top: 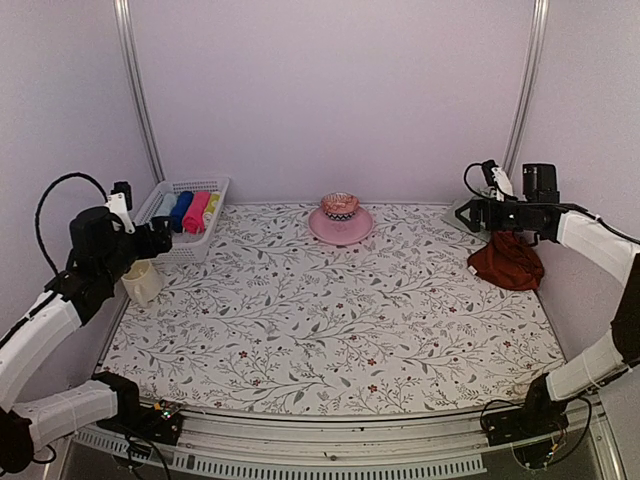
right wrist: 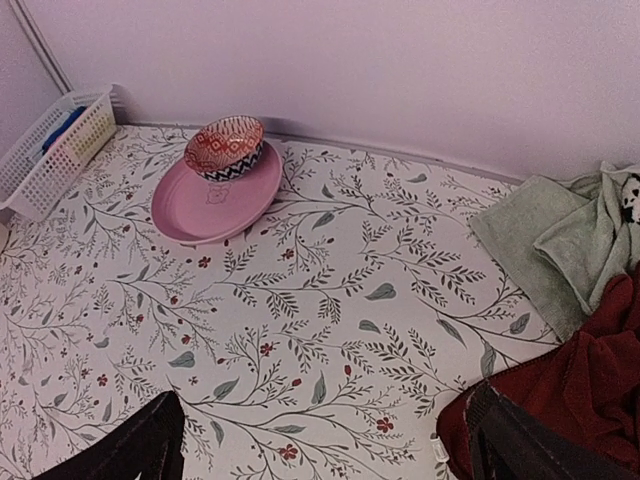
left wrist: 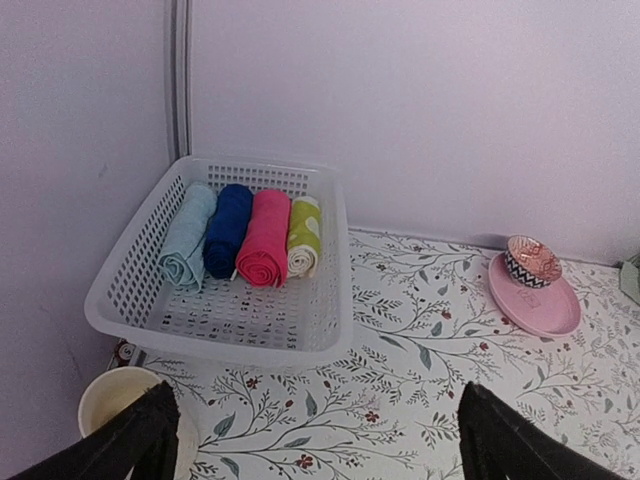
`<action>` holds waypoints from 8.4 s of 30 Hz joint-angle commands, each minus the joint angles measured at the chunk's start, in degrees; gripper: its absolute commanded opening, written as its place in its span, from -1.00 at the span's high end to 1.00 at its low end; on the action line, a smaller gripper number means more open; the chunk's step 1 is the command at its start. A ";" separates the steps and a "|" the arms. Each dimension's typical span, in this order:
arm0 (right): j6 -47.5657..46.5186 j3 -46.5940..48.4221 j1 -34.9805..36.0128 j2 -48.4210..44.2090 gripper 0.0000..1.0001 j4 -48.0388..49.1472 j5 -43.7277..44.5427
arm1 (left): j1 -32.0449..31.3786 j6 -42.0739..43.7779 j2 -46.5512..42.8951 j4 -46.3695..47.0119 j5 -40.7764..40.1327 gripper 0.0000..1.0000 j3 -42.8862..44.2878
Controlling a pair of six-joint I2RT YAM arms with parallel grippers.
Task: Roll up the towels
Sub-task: Pick up the towel from the towel pile, then pass from the right arm to the left, then pass from the left arm to the right
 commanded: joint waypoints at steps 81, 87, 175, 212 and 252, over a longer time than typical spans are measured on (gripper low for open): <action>-4.64 14.91 0.17 36.34 0.93 -13.13 23.33 | 3.12 -1.80 1.19 4.41 7.94 -0.95 1.57; -5.71 14.81 1.18 32.99 0.96 -13.22 22.06 | 3.21 -1.63 1.20 4.43 8.32 -0.95 1.57; -57.17 5.83 32.37 -4.48 0.91 -36.30 -27.83 | -44.77 26.70 60.39 7.63 54.63 0.47 40.61; -42.59 -8.09 36.77 -3.25 -0.57 -5.10 -12.87 | -47.70 8.68 43.36 30.74 -2.74 1.00 14.37; -35.80 -10.61 49.48 10.83 0.92 11.81 19.74 | -45.25 0.23 38.86 29.27 -11.81 1.00 7.95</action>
